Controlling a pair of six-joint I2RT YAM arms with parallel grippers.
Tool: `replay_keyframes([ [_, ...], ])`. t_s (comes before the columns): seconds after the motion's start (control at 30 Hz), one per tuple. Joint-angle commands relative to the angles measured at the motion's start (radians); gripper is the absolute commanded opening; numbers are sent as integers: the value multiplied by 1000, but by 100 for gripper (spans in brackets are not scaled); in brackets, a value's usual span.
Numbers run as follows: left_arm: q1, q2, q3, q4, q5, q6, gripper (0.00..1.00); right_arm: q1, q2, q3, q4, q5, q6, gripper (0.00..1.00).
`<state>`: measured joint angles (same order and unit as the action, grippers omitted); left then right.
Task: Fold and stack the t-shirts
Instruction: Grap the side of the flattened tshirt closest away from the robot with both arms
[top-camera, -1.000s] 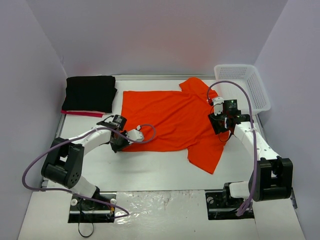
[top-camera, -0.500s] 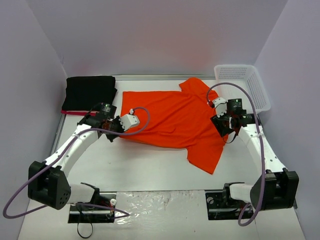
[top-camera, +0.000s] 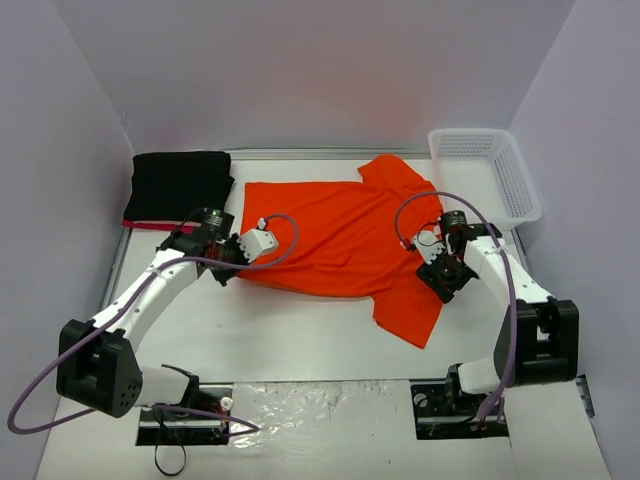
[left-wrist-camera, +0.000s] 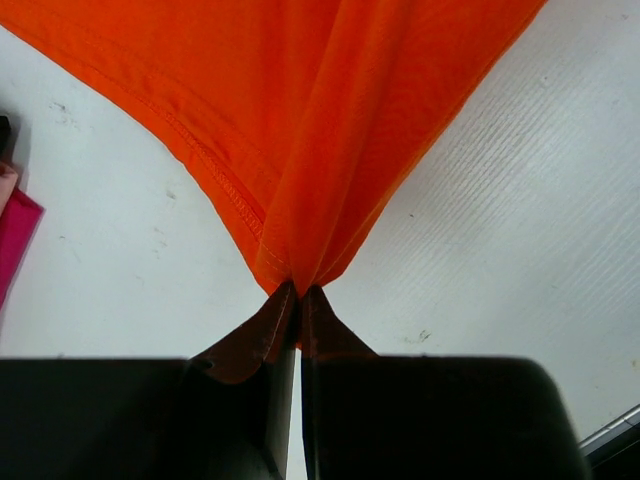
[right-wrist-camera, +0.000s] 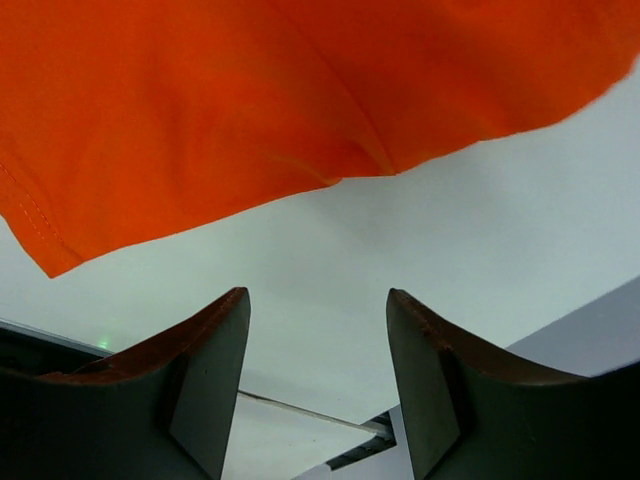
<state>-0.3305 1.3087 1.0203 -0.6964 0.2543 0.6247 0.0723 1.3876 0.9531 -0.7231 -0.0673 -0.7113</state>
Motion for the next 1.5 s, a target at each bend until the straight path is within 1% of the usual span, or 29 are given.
replay_keyframes([
  [0.0, 8, -28, -14, 9, -13, -23, 2, -6, 68, -13, -65, -9, -60, 53],
  [0.13, 10, -25, -26, 12, -13, -20, 2, -11, 134, 12, -53, -43, -73, 53],
  [0.37, 13, -23, -51, 32, -12, -14, 2, -32, 258, 90, 7, -74, -48, 52],
  [0.6, 22, -37, -72, 44, -15, -8, 2, -68, 375, 164, 50, -72, -19, 49],
  [0.97, 25, -19, -72, 49, -9, -13, 2, -68, 375, 79, 48, -72, -51, 49],
  [1.03, 25, -14, -65, 44, -6, -16, 2, -68, 370, 66, 48, -74, -59, 44],
  [1.07, 25, -14, -65, 43, -7, -16, 2, -68, 366, 59, 47, -74, -62, 41],
  [1.1, 25, -14, -63, 43, -9, -17, 3, -68, 363, 50, 47, -75, -68, 28],
  [1.17, 25, -19, -63, 41, -13, -16, 2, -66, 355, 42, 44, -65, -73, 12],
  [1.2, 25, -20, -63, 40, -16, -17, 2, -68, 344, 36, 42, -59, -74, 0],
  [1.3, 25, -32, -62, 32, -32, -13, 2, -68, 301, 27, 27, -42, -80, 0],
  [1.33, 25, -43, -65, 34, -49, -13, 2, -100, 271, 27, 13, -39, -83, 0],
  [1.47, 25, -74, -62, 18, -73, -10, 2, -127, 179, 41, -38, -42, -109, 0],
])
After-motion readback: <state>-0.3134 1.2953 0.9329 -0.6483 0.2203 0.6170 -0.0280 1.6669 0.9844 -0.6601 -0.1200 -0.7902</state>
